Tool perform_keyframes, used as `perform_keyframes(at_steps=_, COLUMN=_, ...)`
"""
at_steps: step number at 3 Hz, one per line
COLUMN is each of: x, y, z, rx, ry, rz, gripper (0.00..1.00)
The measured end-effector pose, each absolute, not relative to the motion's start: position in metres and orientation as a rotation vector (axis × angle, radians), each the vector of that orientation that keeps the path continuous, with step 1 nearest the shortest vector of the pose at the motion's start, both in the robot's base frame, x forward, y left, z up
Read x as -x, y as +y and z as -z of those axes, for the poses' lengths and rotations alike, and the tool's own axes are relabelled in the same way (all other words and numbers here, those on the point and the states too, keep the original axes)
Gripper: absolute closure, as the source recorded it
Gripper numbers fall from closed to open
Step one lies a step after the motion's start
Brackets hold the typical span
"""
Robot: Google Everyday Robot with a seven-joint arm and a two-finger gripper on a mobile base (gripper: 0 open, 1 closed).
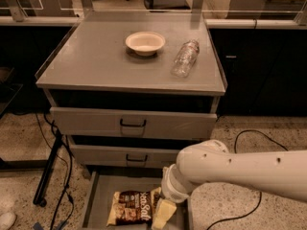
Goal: Pick brown chip bag from bottom drawer and place on counter
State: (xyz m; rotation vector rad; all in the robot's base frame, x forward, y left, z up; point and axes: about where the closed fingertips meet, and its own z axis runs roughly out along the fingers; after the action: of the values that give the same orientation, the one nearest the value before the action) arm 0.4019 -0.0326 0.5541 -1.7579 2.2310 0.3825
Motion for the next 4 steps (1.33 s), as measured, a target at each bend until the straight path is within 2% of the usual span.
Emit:
perform_keyframes(at_steps=1, x=-0.405, y=-0.008, z=-0.489, rx=1.753, ry=2.243, rz=-0.477, gripper=0.0)
perform_keyframes(at_steps=3, x=-0.404, y=-0.003, z=-0.474, rx=1.759, ry=2.254, rz=-0.5, gripper=0.0)
perform_keyframes(at_steps=4, x=-0.412, y=0.013, z=-0.425, rx=1.76, ry=2.26, rz=-0.546, gripper=0.0)
